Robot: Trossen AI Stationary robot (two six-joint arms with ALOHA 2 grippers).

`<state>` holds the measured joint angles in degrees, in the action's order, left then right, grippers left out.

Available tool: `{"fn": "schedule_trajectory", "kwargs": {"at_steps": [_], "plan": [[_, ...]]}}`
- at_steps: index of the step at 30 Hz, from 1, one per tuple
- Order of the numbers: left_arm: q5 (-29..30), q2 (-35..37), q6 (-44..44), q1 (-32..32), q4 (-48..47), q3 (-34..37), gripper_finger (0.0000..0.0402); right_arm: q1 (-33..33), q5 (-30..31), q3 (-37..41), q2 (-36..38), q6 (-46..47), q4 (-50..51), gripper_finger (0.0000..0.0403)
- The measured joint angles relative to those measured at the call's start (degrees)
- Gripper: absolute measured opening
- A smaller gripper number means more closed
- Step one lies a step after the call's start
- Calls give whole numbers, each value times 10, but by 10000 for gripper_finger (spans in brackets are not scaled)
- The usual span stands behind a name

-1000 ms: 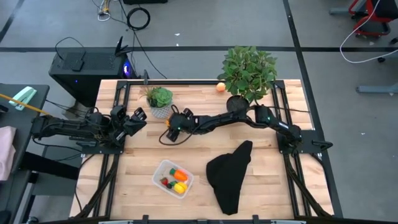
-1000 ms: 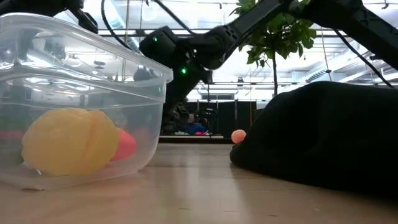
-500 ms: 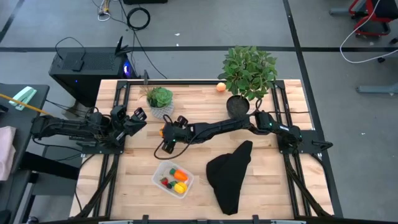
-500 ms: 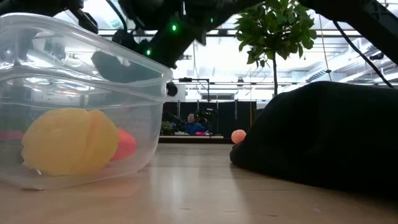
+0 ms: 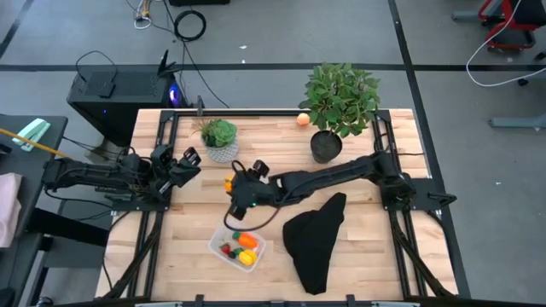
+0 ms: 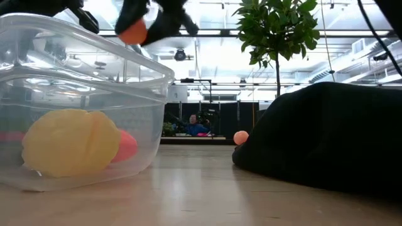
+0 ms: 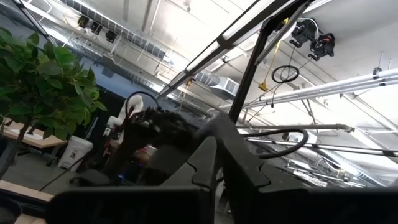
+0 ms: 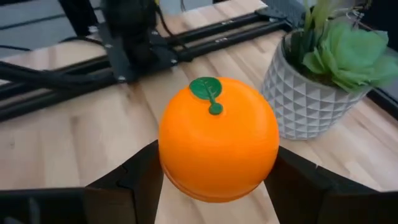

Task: Pick and placing Produce into tupperware
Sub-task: Put the orange into the transparent bin

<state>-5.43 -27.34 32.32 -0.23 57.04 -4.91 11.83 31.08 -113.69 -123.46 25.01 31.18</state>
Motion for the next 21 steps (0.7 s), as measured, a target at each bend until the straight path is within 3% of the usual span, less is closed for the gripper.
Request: {"fn": "schedule_trajectory", "kwargs": {"at_steps": [7,14,21], "plan": [[-4,0,0,0,-1,0,37,53,6,0,5,62,20,244],[-9,0,-6,0,-2,0,38,111,66,3,4,105,20,245],[-9,0,-6,0,0,0,37,153,102,71,3,202,-62,244]]}}
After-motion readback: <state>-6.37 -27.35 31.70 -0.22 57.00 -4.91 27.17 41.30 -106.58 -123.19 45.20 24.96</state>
